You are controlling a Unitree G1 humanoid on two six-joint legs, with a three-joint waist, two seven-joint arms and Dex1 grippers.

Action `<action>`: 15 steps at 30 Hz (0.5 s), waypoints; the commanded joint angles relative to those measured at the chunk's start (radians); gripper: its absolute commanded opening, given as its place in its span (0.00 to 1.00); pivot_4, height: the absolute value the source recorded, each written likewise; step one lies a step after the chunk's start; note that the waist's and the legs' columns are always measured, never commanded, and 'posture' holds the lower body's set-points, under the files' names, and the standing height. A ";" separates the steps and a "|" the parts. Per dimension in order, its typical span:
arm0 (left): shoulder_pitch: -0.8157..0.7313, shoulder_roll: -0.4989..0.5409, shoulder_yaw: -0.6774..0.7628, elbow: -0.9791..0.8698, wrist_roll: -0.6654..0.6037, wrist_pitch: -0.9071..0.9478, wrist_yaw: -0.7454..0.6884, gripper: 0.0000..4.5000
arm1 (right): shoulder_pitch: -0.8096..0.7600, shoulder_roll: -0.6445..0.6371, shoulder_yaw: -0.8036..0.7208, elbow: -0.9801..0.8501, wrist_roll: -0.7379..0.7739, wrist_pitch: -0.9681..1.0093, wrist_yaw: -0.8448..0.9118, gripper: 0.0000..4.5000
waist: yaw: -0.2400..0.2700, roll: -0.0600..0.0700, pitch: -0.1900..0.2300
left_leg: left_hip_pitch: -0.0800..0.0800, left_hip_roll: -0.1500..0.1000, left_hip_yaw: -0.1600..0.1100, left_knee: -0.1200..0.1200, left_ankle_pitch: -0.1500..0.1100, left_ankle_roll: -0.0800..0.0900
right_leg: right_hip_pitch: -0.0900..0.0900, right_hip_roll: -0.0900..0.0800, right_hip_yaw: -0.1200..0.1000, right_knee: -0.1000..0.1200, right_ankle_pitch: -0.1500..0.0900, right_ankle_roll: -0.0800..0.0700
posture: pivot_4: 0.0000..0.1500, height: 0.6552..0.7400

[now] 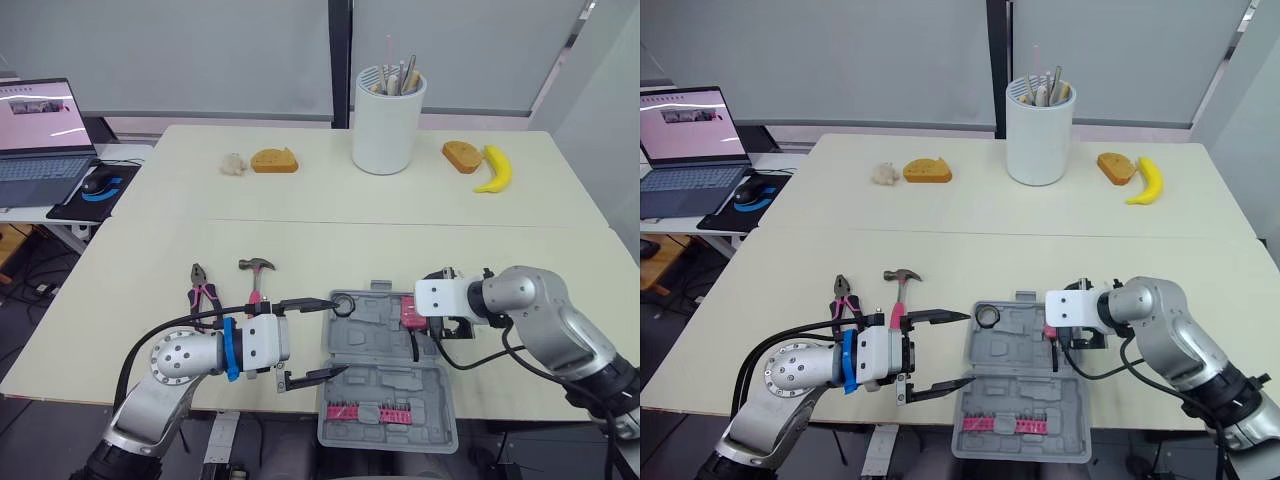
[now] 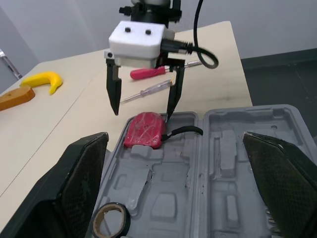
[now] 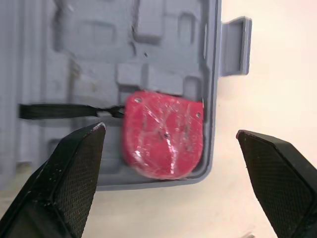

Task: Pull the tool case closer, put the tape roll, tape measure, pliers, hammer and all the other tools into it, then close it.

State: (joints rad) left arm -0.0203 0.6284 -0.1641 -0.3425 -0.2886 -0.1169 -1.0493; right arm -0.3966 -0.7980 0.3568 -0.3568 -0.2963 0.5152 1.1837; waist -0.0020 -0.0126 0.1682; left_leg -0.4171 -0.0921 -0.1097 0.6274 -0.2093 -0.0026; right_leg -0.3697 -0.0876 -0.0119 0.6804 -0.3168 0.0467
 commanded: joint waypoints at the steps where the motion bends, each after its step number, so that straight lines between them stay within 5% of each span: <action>1: -0.024 -0.009 -0.002 -0.006 -0.013 -0.009 -0.003 1.00 | 0.049 0.011 -0.119 -0.078 0.138 0.025 0.005 0.99 | 0.000 0.000 0.000 | 0.000 0.000 0.000 0.000 0.000 0.000 | 0.000 0.000 0.000 0.000 0.000 0.000 | 1.00 1.00; 6: -0.053 -0.022 -0.002 0.000 -0.029 0.016 -0.002 1.00 | 0.135 0.081 -0.238 -0.054 0.265 -0.066 -0.086 0.95 | 0.000 0.000 0.000 | 0.000 0.000 0.000 0.000 0.000 0.000 | 0.000 0.000 0.000 0.000 0.000 0.000 | 1.00 1.00; 15: -0.087 -0.031 -0.004 0.007 -0.036 0.045 -0.007 1.00 | 0.264 0.177 -0.298 0.091 0.300 -0.323 -0.263 0.42 | -0.001 0.000 0.000 | 0.001 0.000 0.000 0.000 0.000 0.000 | 0.001 0.001 0.000 0.001 0.000 0.001 | 1.00 1.00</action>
State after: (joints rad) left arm -0.0983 0.6021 -0.1687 -0.3220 -0.3088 -0.0709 -1.0556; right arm -0.1348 -0.6260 0.0748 -0.2565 -0.0148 0.2304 0.9453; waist -0.0030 -0.0130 0.1677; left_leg -0.4161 -0.0917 -0.1096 0.6276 -0.2092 -0.0026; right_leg -0.3690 -0.0868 -0.0118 0.6813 -0.3164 0.0473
